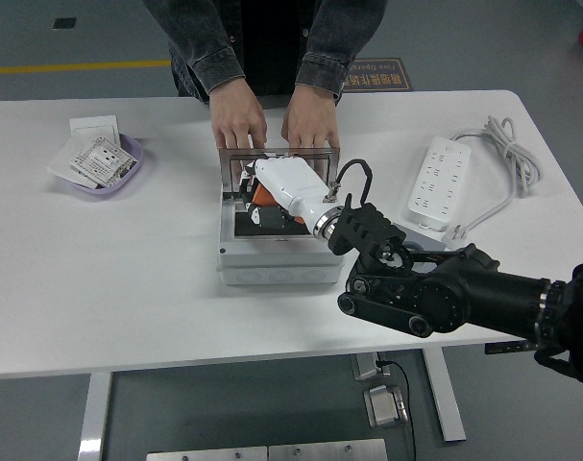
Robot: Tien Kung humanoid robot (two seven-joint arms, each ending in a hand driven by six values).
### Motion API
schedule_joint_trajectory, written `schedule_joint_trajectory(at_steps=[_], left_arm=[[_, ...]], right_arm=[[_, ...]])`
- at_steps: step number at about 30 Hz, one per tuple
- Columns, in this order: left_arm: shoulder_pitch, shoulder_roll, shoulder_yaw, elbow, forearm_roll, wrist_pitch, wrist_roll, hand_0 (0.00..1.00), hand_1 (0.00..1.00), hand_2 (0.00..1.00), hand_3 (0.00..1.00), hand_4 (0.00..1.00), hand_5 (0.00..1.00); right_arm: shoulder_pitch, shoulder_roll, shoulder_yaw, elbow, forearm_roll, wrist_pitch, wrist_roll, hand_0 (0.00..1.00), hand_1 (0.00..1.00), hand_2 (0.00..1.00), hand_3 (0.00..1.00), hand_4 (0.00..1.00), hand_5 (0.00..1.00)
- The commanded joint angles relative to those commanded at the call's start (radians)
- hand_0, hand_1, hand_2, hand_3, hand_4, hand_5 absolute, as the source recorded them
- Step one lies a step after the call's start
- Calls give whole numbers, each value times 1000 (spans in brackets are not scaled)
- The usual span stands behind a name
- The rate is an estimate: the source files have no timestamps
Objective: Pick up the cylinder from the cube,place it in the box,flap close box
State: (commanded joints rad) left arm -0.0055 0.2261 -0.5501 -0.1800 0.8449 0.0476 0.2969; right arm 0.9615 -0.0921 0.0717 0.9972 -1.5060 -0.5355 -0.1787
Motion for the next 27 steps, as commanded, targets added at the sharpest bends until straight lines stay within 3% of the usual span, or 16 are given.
schedule_joint_trajectory(at_steps=[1, 2, 7, 8, 27], left_arm=[[0, 0, 0, 0, 0, 0, 0, 596, 644, 554, 578, 610, 260], [-1, 0, 0, 0, 1, 0, 0, 597, 644, 553, 579, 610, 260], [-3, -1, 9, 0, -8, 0, -2, 597, 644, 553, 579, 610, 260], [-3, -1, 9, 0, -7, 0, -1, 596, 644, 553, 578, 610, 258], [-8, -6, 36, 0, -16, -3, 0, 596, 639, 551, 574, 601, 255]], right_arm=[[0, 0, 0, 0, 0, 0, 0, 219, 258, 517, 575, 376, 2], [-1, 0, 1, 0, 0, -1, 1, 201, 326, 570, 672, 600, 333], [-2, -2, 1, 0, 5, -4, 4, 201, 326, 570, 672, 600, 333], [-3, -2, 1, -1, 6, -4, 5, 204, 297, 542, 662, 769, 446], [-16, -8, 19, 3, 1, -7, 21, 186, 231, 468, 639, 745, 482]])
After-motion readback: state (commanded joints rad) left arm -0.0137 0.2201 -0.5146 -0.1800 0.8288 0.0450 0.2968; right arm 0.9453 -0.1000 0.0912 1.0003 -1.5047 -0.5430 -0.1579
